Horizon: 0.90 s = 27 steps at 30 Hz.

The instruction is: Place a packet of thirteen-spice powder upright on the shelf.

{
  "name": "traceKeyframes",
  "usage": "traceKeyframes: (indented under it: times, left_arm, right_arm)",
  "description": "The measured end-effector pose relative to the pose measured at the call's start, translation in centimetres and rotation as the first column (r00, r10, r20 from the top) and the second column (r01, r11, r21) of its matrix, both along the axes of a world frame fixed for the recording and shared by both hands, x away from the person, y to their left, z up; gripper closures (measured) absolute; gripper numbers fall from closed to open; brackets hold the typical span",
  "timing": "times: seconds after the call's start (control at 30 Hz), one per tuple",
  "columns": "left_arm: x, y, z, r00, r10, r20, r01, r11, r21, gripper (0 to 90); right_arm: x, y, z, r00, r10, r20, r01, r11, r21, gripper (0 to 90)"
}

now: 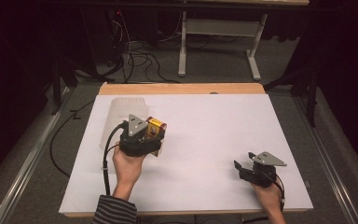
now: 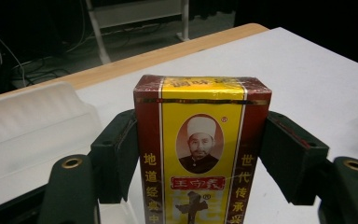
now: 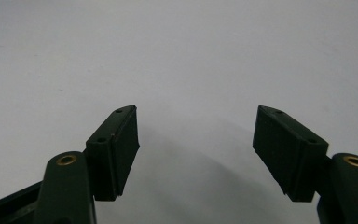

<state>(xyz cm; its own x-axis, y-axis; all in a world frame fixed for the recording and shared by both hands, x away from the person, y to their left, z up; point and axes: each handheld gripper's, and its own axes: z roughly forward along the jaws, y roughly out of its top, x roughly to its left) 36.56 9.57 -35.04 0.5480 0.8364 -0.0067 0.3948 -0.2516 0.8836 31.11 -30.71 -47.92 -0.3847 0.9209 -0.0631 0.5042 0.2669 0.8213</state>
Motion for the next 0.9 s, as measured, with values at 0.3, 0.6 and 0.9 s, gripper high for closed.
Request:
traceKeyframes:
  times: [0.3,0.6,0.9]
  left_arm:
    - [0.6,1.8,0.1,0.9977,0.067,0.01,-0.067,0.9977,0.0,32.9]
    - [1.1,2.6,-0.2,0.9942,0.107,0.013,-0.107,0.9941,0.017,32.9]
    - [1.8,3.3,-0.8,0.9875,0.157,0.018,-0.157,0.9874,0.017,32.9]
  right_arm:
    - [0.0,0.0,0.0,1.0,0.004,0.007,-0.004,1.0,-0.006,31.6]
    - [0.0,0.0,0.0,1.0,0.004,0.008,-0.004,1.0,-0.008,31.6]
    - [0.0,0.0,0.0,1.0,0.001,0.007,-0.001,1.0,-0.006,31.6]
